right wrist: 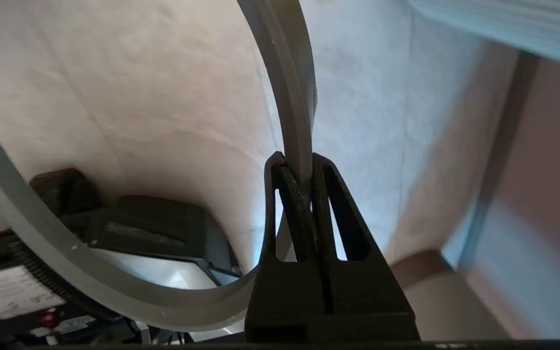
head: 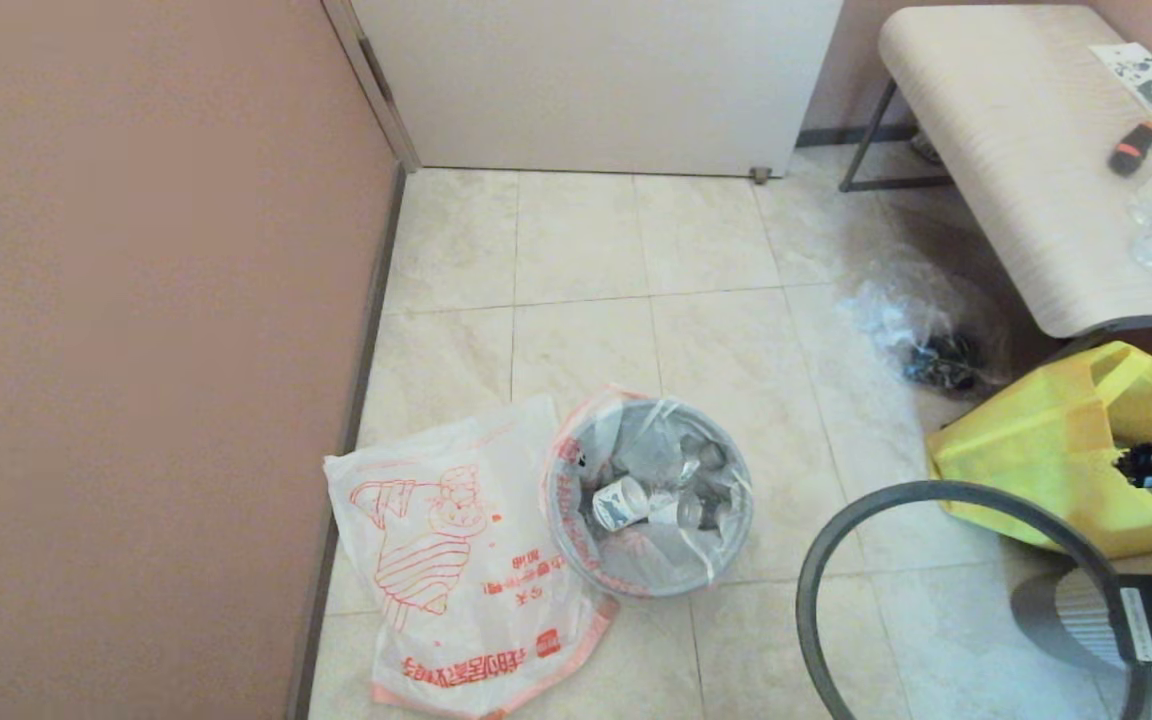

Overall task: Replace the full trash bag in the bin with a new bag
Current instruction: Place the trash can ring on the floor

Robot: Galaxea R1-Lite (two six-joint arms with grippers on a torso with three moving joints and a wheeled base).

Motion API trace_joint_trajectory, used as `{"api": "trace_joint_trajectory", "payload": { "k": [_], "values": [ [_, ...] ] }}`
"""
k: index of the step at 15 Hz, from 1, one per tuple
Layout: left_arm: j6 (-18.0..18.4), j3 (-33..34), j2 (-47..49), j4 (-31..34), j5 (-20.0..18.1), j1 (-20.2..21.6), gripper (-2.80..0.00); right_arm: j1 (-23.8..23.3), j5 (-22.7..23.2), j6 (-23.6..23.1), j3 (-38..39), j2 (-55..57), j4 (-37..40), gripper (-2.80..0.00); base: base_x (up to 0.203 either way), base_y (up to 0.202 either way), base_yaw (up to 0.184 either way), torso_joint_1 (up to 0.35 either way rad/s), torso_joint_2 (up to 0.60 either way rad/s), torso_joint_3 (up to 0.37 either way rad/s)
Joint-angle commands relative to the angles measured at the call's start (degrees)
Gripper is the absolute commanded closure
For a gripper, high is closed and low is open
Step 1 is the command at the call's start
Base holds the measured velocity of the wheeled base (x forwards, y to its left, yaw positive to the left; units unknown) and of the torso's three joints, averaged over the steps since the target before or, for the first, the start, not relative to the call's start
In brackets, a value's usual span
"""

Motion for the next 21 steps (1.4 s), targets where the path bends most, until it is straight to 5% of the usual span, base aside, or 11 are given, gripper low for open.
{"api": "trace_joint_trajectory", "payload": {
  "k": [1,12,21],
  "values": [
    [-0.04,0.02,0.05,0.0,0.02,0.0,0.0,-1.72,-0.06,0.09,0.13,4.45,-0.62,0.0,0.0,0.0,0.0,0.0,0.0,0.0],
    [-0.02,0.01,0.05,0.0,0.02,0.0,0.0,-12.23,0.9,-4.16,-2.44,41.57,-33.89,0.0,0.0,0.0,0.0,0.0,0.0,0.0],
    [0.05,0.02,0.05,0.0,0.02,0.0,0.0,-16.03,1.56,-8.74,-10.36,53.52,-37.37,0.0,0.0,0.0,0.0,0.0,0.0,0.0]
  ]
}}
